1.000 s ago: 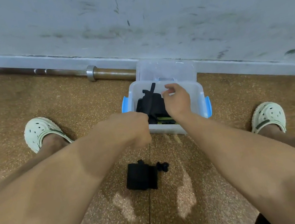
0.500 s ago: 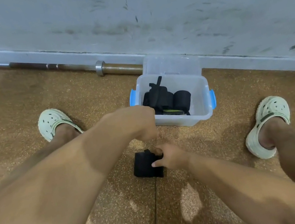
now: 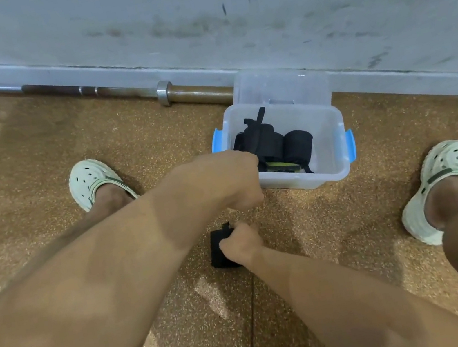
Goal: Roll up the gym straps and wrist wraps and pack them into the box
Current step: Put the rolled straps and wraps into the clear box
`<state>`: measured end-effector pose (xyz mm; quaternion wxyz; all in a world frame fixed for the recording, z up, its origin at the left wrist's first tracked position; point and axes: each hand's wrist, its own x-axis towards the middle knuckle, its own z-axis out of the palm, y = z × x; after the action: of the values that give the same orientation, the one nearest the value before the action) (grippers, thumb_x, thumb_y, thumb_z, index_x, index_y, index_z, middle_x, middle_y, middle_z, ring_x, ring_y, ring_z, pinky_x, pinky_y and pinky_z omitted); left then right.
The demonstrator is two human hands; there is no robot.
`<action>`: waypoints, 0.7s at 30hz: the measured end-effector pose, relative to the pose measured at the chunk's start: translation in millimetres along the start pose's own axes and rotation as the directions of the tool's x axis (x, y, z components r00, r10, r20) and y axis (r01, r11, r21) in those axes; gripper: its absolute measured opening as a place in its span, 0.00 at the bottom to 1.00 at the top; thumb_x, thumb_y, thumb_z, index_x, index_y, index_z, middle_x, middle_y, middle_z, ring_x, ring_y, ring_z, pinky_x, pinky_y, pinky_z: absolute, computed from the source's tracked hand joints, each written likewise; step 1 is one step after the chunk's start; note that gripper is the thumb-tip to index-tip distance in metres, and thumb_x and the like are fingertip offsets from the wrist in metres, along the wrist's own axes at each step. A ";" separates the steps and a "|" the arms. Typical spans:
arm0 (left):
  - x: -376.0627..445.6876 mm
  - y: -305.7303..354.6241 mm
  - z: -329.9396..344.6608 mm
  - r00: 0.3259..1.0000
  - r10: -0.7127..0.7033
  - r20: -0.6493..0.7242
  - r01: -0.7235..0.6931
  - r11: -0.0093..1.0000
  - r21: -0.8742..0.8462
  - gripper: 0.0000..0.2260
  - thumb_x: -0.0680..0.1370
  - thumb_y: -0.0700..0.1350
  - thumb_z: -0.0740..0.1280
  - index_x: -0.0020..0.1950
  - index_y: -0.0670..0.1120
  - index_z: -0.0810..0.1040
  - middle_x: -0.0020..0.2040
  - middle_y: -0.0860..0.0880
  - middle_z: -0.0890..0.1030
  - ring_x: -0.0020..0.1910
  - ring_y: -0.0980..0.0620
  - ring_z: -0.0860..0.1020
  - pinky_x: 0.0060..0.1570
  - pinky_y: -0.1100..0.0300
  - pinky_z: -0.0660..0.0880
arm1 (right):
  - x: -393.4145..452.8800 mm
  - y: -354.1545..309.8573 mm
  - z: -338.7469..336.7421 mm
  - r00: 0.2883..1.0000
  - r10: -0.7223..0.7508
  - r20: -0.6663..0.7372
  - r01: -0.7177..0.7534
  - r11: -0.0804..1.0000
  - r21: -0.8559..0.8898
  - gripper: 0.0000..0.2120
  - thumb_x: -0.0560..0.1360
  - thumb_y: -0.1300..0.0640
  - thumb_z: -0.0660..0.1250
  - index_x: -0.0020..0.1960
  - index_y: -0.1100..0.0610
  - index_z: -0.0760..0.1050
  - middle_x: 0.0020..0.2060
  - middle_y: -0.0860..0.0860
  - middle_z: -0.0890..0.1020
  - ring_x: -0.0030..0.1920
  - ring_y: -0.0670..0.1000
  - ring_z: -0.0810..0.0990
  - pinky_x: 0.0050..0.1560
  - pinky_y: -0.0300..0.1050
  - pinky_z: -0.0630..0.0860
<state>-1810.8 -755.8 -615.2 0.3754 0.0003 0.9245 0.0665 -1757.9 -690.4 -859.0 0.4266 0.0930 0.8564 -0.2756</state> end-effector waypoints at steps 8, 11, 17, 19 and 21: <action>2.4 -11.7 1.8 1.000 -0.002 0.015 0.001 1.000 0.018 0.24 0.82 0.54 0.64 0.77 0.50 0.65 0.69 0.47 0.75 0.64 0.45 0.76 0.62 0.50 0.75 | -1.0 -11.1 -0.3 0.993 -0.110 0.040 0.115 0.984 -0.140 0.17 0.81 0.56 0.64 0.68 0.48 0.76 0.72 0.57 0.64 0.63 0.63 0.76 0.67 0.54 0.76; 2.2 -11.4 -0.6 1.000 -0.002 0.015 0.002 1.000 0.025 0.24 0.83 0.54 0.63 0.77 0.50 0.64 0.71 0.47 0.74 0.66 0.45 0.75 0.61 0.51 0.73 | -3.6 -0.3 1.6 0.987 -0.158 0.017 0.159 0.974 -0.160 0.18 0.81 0.58 0.60 0.70 0.50 0.74 0.75 0.56 0.62 0.66 0.63 0.73 0.66 0.55 0.75; 1.8 -9.5 0.1 1.000 -0.001 0.013 0.001 0.999 0.034 0.24 0.82 0.55 0.63 0.76 0.51 0.65 0.69 0.47 0.75 0.64 0.45 0.76 0.63 0.48 0.75 | -12.1 14.5 8.1 0.962 -0.272 0.003 0.260 0.918 -0.299 0.29 0.76 0.47 0.73 0.73 0.51 0.66 0.74 0.56 0.59 0.66 0.64 0.73 0.62 0.56 0.77; 1.2 -8.4 -1.1 1.000 -0.004 0.012 0.003 0.999 0.040 0.24 0.82 0.55 0.63 0.77 0.50 0.65 0.70 0.47 0.74 0.65 0.45 0.76 0.63 0.48 0.75 | -12.8 17.5 5.4 0.958 -0.287 0.002 0.274 0.910 -0.311 0.28 0.76 0.53 0.75 0.72 0.50 0.67 0.73 0.55 0.61 0.65 0.64 0.73 0.62 0.56 0.78; 1.6 -6.9 -2.9 1.000 -0.008 0.003 0.007 0.999 0.041 0.24 0.82 0.56 0.63 0.76 0.51 0.65 0.70 0.48 0.74 0.66 0.45 0.75 0.64 0.48 0.74 | -15.4 18.3 -2.3 0.948 -0.316 -0.022 0.292 0.899 -0.327 0.25 0.75 0.54 0.74 0.68 0.48 0.69 0.70 0.53 0.64 0.66 0.62 0.72 0.61 0.56 0.78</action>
<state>-1813.7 -762.9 -615.2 0.3772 0.0046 0.9250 0.0461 -1742.7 -672.8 -853.0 0.3555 -0.1022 0.9089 -0.1927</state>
